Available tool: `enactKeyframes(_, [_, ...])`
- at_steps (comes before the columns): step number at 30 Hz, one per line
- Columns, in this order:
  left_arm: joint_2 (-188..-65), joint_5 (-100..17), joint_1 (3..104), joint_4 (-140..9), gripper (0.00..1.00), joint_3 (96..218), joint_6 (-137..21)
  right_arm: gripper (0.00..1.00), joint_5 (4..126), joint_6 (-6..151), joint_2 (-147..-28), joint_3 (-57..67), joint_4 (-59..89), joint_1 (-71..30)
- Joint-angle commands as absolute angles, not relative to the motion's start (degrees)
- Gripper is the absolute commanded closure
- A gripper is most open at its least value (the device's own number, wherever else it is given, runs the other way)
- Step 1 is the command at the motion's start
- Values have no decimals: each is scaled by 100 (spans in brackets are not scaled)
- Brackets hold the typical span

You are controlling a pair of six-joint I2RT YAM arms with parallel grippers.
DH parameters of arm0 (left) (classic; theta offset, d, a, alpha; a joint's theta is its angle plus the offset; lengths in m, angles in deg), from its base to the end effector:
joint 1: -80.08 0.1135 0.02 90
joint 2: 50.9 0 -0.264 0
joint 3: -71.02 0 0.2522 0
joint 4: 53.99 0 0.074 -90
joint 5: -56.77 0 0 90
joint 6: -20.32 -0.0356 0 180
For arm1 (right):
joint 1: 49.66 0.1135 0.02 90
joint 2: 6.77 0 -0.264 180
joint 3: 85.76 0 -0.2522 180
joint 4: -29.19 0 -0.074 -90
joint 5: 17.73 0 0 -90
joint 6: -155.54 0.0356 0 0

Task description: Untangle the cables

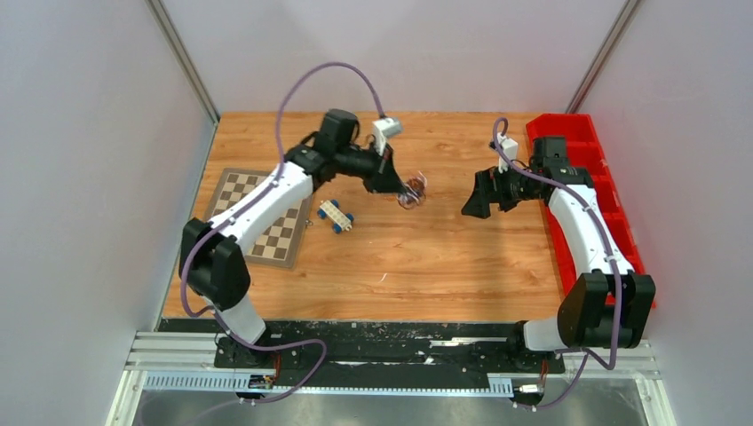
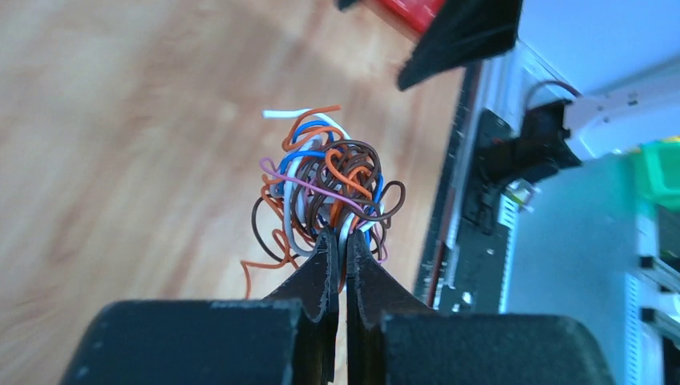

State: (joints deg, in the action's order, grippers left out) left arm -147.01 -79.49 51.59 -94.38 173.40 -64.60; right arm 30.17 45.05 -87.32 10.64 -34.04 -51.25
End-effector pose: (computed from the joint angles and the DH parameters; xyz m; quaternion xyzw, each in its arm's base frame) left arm 0.3221 -0.2041 0.3482 0.3450 0.7582 -0.4567 0.3123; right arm 0.2790 0.0161 0.3002 -0.2392 0.8744 0.2947 0.3022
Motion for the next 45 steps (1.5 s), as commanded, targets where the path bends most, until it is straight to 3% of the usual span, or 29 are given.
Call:
enactKeyframes(1, [-15300,-8085,4591,-8376,100,16782,-5743,0,2808,4259,-8644,1182,-3572,-5142])
enactKeyframes(8, [-16709,-8139,4116,-7665,98,16963,-4973,0,3070,4098,-9056,1465,-3641,-5142])
enactKeyframes(10, [-16999,-8113,4115,-7871,91,17121,-5111,1,3095,4094,-9288,1478,-3639,-5142])
enactKeyframes(15, [-16957,-8097,4169,-8117,57,16915,-5215,8,2683,4174,-9885,1572,-3563,-5123])
enactKeyframes(21, [-16538,-8085,4268,-7829,39,16072,-5027,16,2015,4357,-10446,1642,-3356,-4998])
enactKeyframes(45, [-15562,-8432,4819,-7407,36,14475,-5149,45,2375,5113,-10245,1357,-2021,-3281])
